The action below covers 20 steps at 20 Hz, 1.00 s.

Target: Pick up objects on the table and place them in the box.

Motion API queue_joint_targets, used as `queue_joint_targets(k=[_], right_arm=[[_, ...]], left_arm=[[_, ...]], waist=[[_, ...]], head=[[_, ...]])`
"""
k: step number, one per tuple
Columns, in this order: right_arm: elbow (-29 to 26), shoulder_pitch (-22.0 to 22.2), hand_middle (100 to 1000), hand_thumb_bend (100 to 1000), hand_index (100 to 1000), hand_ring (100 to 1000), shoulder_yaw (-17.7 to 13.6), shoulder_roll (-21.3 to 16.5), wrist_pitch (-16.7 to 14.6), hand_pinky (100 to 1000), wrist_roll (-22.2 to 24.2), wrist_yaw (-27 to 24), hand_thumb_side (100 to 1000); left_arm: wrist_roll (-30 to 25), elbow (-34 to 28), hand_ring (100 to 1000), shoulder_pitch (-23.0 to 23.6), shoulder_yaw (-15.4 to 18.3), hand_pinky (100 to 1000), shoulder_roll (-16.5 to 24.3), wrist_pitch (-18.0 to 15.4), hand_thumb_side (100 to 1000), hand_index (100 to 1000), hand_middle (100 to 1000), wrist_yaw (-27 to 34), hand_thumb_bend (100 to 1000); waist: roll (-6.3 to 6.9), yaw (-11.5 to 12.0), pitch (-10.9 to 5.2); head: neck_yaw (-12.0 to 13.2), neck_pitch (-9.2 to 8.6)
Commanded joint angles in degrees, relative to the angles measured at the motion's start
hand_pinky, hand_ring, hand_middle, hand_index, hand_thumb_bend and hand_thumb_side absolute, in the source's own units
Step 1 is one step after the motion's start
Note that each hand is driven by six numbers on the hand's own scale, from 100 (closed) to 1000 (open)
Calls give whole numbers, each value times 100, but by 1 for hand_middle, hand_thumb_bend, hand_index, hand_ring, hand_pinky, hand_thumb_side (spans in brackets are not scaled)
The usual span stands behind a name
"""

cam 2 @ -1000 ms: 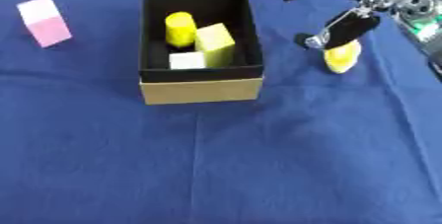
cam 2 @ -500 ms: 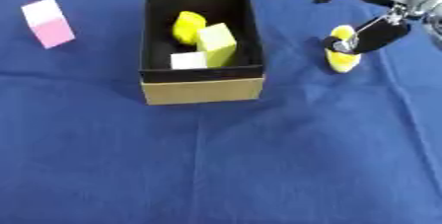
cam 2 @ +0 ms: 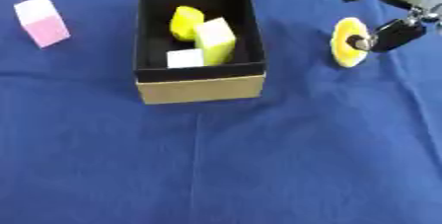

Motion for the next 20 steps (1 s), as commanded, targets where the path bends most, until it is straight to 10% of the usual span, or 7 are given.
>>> queue_joint_targets(k=[1,20], right_arm=[[171,-59,808,400,840,893,-159,-134,-11,861,-48,140,100],[431,-213,771,412,865,887,-166,76,83,861,-152,541,169]], left_arm=[[20,-120,558,-18,59,777,64,-42,640,809,519,-47,164],[35,-120,552,-65,43,777,-64,-51,656,805,515,-87,152]], waist=[[18,12,-67],[-30,124,299]], head=[[-51,-137],[-208,-347]])
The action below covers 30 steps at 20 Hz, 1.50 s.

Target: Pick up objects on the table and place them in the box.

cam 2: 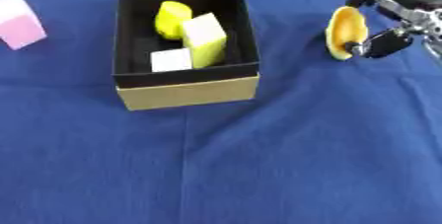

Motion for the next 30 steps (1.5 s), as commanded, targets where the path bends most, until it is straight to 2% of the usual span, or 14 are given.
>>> queue_joint_targets(k=[1,4,7,12,15,20,30], right_arm=[[47,-58,745,420,859,876,-14,-104,-10,861,125,205,230],[70,-88,728,422,852,868,24,-56,-50,861,272,363,240],[55,-133,663,425,780,845,30,-15,-95,849,290,361,240],[-16,-183,574,422,704,786,17,18,-117,827,20,84,210],[-71,-183,554,426,689,761,18,26,-99,812,-216,-41,208],[-241,-173,534,433,671,741,53,-2,-2,801,-498,-243,216],[-662,-137,518,432,655,723,112,-82,5,794,-489,-455,201]], left_arm=[[-4,-120,552,-26,43,777,40,-9,657,805,515,-48,153],[-6,-120,552,-41,43,777,32,-9,658,804,515,-47,151],[-3,-120,552,-43,46,777,27,-6,658,803,514,-49,151],[-2,-120,552,-54,50,778,37,-4,655,802,514,-53,150],[-4,-120,552,-56,54,778,44,2,652,801,514,-53,150],[4,-120,554,-51,66,779,69,6,646,802,515,-47,152],[25,-120,558,-38,106,780,162,7,625,800,517,-23,164]], waist=[[2,16,-86],[-17,24,-64],[-24,25,-58],[-34,-3,-82],[-37,-21,-118],[-45,-86,-226],[-96,-182,-564]], head=[[-20,-82],[-27,-105],[-33,-96],[-25,-72],[-16,-54],[-12,6],[29,151]])
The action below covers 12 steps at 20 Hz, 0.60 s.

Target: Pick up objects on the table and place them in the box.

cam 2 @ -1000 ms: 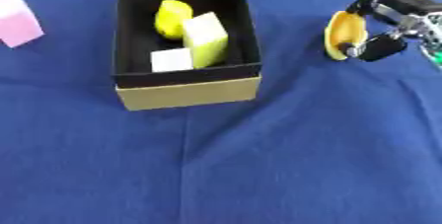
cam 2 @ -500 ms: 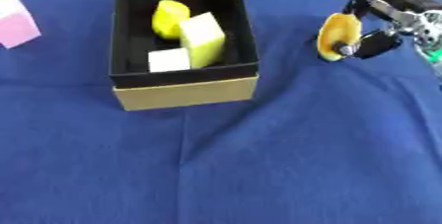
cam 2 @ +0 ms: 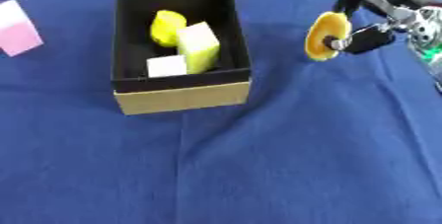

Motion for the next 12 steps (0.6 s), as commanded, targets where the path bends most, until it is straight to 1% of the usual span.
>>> queue_joint_targets(k=[1,4,7,10,12], right_arm=[[-251,-38,524,432,661,724,-41,-239,-31,795,24,-120,202],[-514,-35,541,435,679,728,-23,-289,-91,798,82,-215,233],[-785,-48,540,441,679,724,16,-328,-109,796,132,-282,266],[-984,-39,539,442,679,724,76,-359,-91,800,173,-277,280],[-1023,-36,564,443,702,743,91,-366,-61,806,232,-239,296]], left_arm=[[30,-120,558,-10,76,780,196,0,622,801,517,1,166],[46,-120,558,-1,89,780,221,3,618,801,516,9,170],[56,-120,559,-1,98,780,245,7,613,801,514,15,174],[67,-120,559,-2,106,780,266,6,607,801,514,21,181],[71,-120,560,-5,110,780,273,5,606,802,514,23,183]], waist=[[7,-23,-217],[-14,-67,-322],[-37,-78,-413],[-62,-55,-480],[-80,-42,-507]], head=[[37,63],[79,146],[113,215],[109,257],[98,278]])
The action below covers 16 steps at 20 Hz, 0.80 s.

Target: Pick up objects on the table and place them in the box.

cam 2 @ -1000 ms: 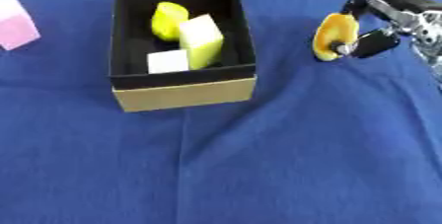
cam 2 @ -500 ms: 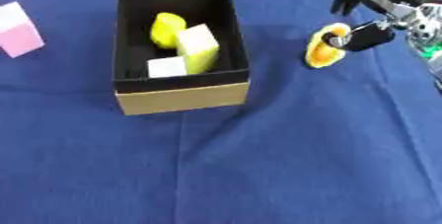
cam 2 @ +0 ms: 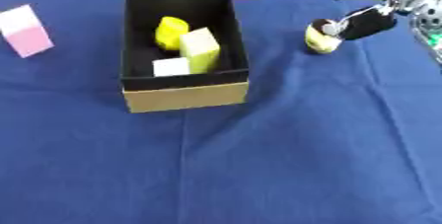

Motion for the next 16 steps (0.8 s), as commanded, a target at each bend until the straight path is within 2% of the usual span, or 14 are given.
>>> queue_joint_targets(k=[1,3,6,10,16], right_arm=[[-138,-38,611,442,744,772,-42,-264,43,818,87,39,321],[-69,-24,720,433,817,837,-35,-275,61,847,226,175,330],[91,-19,823,425,875,908,-42,-272,-24,884,646,498,269],[260,-55,840,424,884,922,-112,-229,-89,897,842,920,257],[364,-168,827,428,877,913,-85,-160,-98,889,724,1130,290]], left_arm=[[35,-120,559,-20,73,780,177,-7,604,802,514,-3,185],[41,-120,559,-23,77,780,181,-9,603,802,514,-3,188],[45,-120,558,-31,76,779,181,-10,604,802,513,-2,188],[44,-120,556,-28,73,779,164,-9,606,802,511,-10,186],[35,-120,553,-18,55,778,118,-1,610,801,509,-20,183]], waist=[[1,6,-150],[-8,10,-157],[-10,19,-137],[19,18,-73],[88,7,63]], head=[[-4,35],[-6,37],[-3,29],[-6,24],[-33,-6]])
